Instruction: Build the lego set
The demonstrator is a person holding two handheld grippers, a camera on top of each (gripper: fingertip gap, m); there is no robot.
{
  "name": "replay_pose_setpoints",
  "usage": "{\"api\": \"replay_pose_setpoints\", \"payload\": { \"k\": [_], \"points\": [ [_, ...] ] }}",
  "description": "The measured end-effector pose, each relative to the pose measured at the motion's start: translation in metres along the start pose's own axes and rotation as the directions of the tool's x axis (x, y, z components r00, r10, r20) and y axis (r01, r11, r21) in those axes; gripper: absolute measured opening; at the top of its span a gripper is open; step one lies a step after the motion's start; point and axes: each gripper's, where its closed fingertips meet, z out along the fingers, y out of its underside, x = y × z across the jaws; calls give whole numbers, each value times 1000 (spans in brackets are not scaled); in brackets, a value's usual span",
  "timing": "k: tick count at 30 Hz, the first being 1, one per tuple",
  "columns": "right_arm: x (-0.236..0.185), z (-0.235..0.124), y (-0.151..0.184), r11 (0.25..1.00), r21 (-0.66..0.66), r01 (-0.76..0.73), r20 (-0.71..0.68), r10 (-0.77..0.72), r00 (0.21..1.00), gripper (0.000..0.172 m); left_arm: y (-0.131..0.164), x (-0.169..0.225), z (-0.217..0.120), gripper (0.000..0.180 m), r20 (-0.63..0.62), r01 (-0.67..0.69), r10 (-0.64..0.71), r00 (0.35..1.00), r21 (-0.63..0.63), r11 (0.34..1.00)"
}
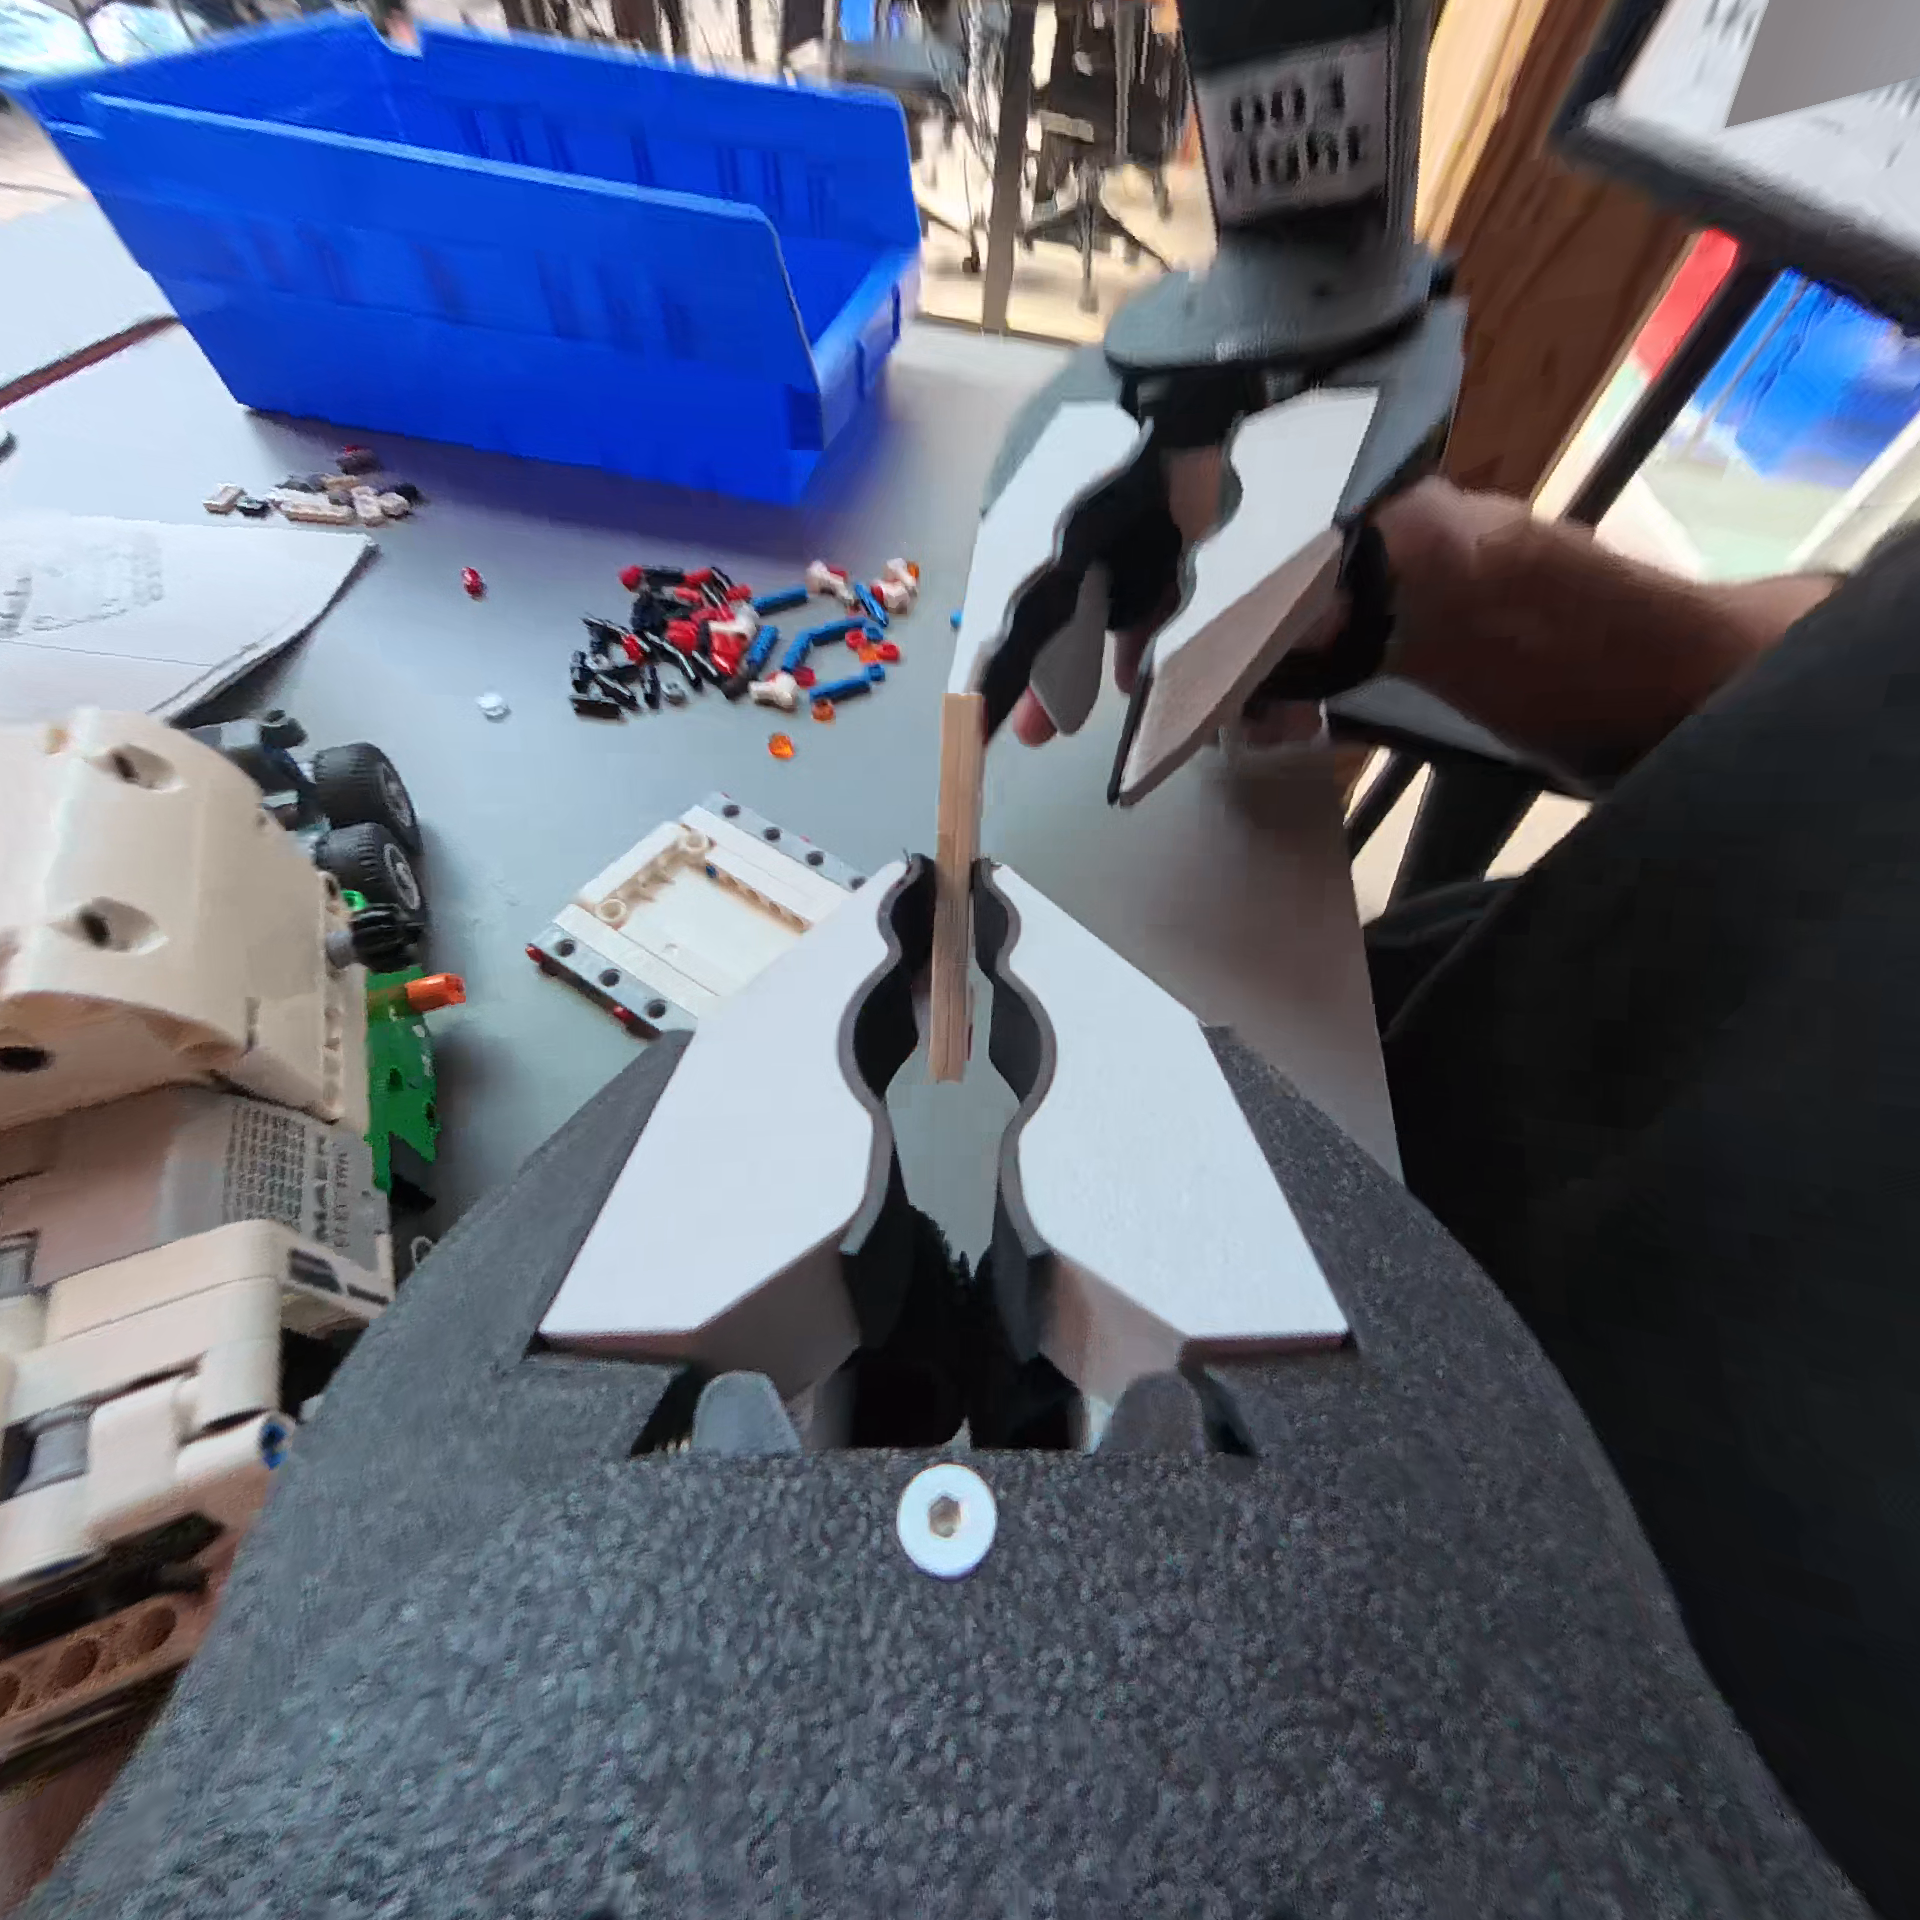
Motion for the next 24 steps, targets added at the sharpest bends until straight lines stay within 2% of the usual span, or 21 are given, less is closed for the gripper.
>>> {"api": "replay_pose_setpoints", "payload": {
  "k": [1,3,5,10,14,19,20,24],
  "points": [
    [2,0,-1,1000,11,-14,-7,14,1000,31,-11,-4,-5,5,3,46,-47,999,68,997],
    [2,3,-2,999,17,-32,-4,32,999,30,-32,-8,-18,5,-36,151,-147,989,203,967],
    [0,9,-4,999,39,-28,-11,28,1000,28,-44,-10,-29,5,-90,213,-195,977,284,935],
    [-7,18,-20,990,132,-49,4,49,999,27,-58,-2,-42,5,-236,317,-243,941,356,879],
    [-21,25,-26,983,171,-67,74,55,996,25,-62,5,-43,4,-283,336,-240,929,368,867],
    [-24,25,-27,981,169,-98,98,82,992,11,-60,13,-41,5,-291,321,-223,930,352,879],
    [-26,24,-26,983,153,-101,108,85,991,6,-58,14,-41,5,-287,314,-219,933,346,884],
    [-28,18,-10,997,-6,-77,70,77,995,5,-35,18,-41,6,-241,263,-203,949,251,931]
  ]
}}
